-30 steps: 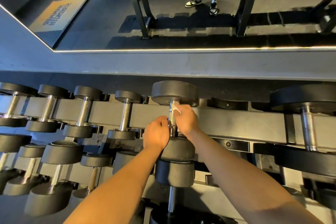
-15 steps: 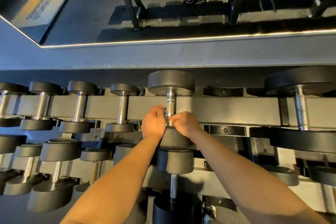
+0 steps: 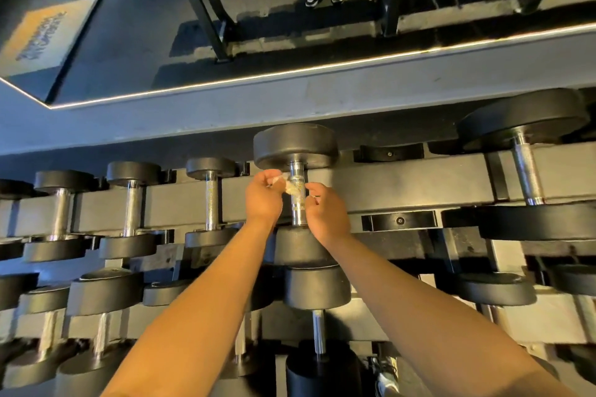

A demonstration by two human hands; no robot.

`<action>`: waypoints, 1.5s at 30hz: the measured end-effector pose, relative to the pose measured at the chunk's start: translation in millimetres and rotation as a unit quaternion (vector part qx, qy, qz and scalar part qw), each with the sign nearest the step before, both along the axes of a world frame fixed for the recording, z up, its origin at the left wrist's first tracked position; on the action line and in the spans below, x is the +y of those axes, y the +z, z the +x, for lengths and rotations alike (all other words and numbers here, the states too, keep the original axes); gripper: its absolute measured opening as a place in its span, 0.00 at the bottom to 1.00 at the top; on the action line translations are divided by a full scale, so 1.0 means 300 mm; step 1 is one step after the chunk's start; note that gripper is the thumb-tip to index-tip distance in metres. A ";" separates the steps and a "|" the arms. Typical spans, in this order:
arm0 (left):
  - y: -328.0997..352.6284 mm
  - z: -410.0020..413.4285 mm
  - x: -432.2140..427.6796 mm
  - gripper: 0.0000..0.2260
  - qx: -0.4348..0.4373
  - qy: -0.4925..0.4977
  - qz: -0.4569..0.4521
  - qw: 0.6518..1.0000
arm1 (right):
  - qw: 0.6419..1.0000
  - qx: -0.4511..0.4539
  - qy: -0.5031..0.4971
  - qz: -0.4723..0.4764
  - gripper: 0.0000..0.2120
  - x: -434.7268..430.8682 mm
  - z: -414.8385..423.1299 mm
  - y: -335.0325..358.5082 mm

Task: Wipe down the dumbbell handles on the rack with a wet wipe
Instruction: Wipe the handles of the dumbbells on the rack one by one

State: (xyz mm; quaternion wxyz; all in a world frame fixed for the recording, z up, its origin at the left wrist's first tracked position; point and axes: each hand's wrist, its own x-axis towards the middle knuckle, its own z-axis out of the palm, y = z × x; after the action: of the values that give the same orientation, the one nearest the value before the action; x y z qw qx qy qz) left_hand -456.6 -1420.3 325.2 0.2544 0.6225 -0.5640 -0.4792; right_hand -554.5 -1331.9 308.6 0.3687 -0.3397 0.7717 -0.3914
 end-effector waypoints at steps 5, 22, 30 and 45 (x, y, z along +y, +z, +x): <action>-0.030 -0.049 -0.021 0.12 -0.009 -0.091 0.018 0.996 | 1.000 0.012 -0.014 0.022 0.22 -0.012 0.011 -0.006; -0.060 -0.053 -0.022 0.07 -0.026 -0.049 -0.018 0.998 | 0.998 -0.030 -0.061 -0.009 0.14 0.005 0.022 -0.034; -0.076 0.014 -0.008 0.06 -0.084 -0.093 0.033 0.992 | 0.998 -0.026 -0.054 -0.018 0.13 0.008 0.008 -0.044; -0.061 0.003 -0.011 0.10 -0.082 -0.122 -0.006 0.989 | 0.997 -0.038 -0.056 -0.034 0.10 0.011 0.007 -0.040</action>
State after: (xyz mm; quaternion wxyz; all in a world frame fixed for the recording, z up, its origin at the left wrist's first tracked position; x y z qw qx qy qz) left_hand -455.7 -1423.6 307.1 0.1503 0.5847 -0.6578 -0.4503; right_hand -552.4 -1328.5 296.5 0.3633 -0.2935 0.7610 -0.4502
